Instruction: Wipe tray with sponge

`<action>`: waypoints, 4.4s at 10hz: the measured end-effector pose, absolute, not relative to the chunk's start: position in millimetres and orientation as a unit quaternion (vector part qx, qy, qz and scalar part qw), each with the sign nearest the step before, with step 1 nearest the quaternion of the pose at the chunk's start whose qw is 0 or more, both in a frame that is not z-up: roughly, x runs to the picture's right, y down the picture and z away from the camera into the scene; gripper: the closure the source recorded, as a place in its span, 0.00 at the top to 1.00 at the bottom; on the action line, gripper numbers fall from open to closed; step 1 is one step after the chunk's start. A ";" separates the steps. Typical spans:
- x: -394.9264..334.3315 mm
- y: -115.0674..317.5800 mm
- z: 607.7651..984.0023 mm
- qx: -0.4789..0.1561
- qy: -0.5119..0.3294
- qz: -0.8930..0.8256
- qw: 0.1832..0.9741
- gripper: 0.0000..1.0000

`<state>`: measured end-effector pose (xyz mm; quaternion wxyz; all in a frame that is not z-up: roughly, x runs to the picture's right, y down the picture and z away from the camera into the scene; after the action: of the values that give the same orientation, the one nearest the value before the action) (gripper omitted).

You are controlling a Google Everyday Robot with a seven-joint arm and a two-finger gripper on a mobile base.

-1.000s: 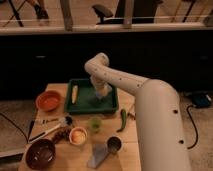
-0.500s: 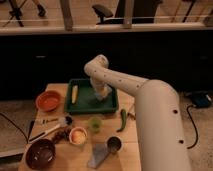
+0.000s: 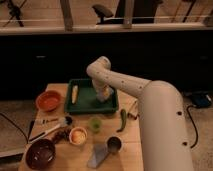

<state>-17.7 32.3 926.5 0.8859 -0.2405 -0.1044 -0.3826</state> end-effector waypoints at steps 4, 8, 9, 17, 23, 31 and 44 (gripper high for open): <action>-29.9 37.6 926.6 -0.239 -0.109 -0.393 0.881 0.00; -33.7 37.8 928.3 -0.238 -0.113 -0.398 0.879 0.00; -34.0 36.2 930.4 -0.237 -0.114 -0.400 0.878 0.00; -38.8 41.5 932.7 -0.236 -0.117 -0.413 0.872 0.00; -21.4 22.6 948.2 -0.233 -0.111 -0.395 0.882 0.00; -61.4 73.9 928.6 -0.253 -0.200 -0.506 0.800 0.00; -57.8 45.1 941.9 -0.237 -0.202 -0.526 0.791 0.00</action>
<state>-57.8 45.1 941.9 0.7913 -0.2365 -0.2019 -0.5265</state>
